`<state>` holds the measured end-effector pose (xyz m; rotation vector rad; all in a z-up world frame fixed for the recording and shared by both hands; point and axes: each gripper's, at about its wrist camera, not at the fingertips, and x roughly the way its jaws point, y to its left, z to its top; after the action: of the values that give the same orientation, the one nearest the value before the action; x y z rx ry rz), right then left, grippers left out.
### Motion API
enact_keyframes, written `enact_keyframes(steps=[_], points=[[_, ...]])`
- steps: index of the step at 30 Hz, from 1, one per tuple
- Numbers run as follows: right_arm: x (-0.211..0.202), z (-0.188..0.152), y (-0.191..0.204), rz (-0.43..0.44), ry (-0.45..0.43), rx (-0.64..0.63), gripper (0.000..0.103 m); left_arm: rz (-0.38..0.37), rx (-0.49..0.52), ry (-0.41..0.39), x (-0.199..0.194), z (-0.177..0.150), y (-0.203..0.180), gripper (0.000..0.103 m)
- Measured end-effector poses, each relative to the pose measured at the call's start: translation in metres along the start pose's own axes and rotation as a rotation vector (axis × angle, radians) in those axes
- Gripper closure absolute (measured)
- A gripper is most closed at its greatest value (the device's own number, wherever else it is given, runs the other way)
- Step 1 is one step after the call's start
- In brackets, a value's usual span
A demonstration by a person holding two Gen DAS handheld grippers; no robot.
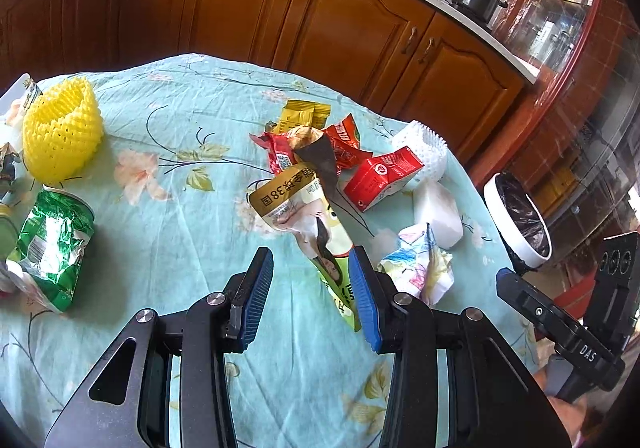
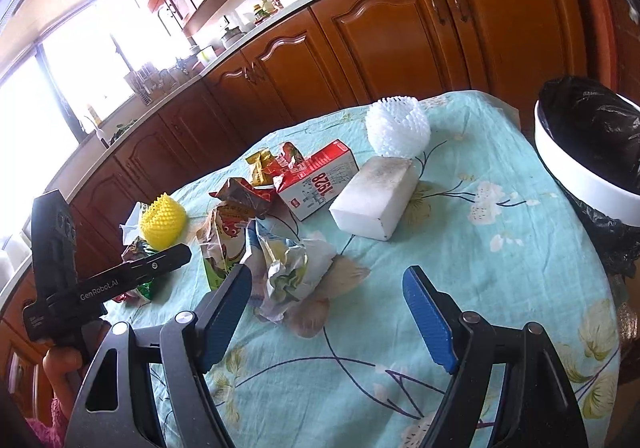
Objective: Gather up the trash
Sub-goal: 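Move both tools back over the remaining trash on the table, then grasp the tan snack pouch with the left tool while the right tool grasps the blue-white wrapper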
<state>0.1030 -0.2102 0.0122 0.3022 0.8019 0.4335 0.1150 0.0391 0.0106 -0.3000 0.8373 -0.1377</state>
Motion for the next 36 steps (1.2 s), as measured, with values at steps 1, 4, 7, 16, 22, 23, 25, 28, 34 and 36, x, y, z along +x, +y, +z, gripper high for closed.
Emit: enact_keyframes(steps=[1, 4, 7, 16, 22, 23, 25, 28, 34, 36], points=[[0.003, 0.001, 0.003, 0.008, 0.004, -0.008, 0.024, -0.002, -0.006, 0.007, 0.002, 0.0, 0.002, 0.064], [0.013, 0.003, 0.012, 0.02, 0.015, -0.032, 0.024, -0.011, -0.027, 0.032, 0.01, 0.002, 0.008, 0.064], [0.026, 0.005, 0.017, 0.026, 0.04, -0.042, 0.03, -0.027, -0.045, 0.063, 0.02, 0.003, 0.012, 0.064], [0.066, -0.001, 0.02, 0.039, 0.141, -0.051, 0.07, -0.079, -0.067, 0.115, 0.043, 0.006, 0.013, 0.07], [0.057, -0.003, 0.02, 0.051, 0.116, -0.058, 0.082, -0.091, -0.002, 0.093, 0.037, 0.007, 0.0, 0.099], [0.055, -0.003, 0.02, 0.052, 0.111, -0.058, 0.083, -0.091, 0.007, 0.088, 0.035, 0.006, -0.002, 0.099], [0.049, -0.002, 0.018, 0.053, 0.103, -0.056, 0.083, -0.095, 0.019, 0.075, 0.029, 0.006, -0.005, 0.101], [0.039, -0.001, 0.016, 0.053, 0.089, -0.053, 0.084, -0.104, 0.033, 0.057, 0.019, 0.006, -0.009, 0.101], [0.019, 0.001, 0.01, 0.045, 0.053, -0.039, 0.084, -0.113, 0.078, 0.032, 0.004, 0.006, -0.026, 0.102], [0.013, 0.003, 0.007, 0.037, 0.041, -0.033, 0.084, -0.118, 0.094, 0.028, 0.002, 0.005, -0.033, 0.102]])
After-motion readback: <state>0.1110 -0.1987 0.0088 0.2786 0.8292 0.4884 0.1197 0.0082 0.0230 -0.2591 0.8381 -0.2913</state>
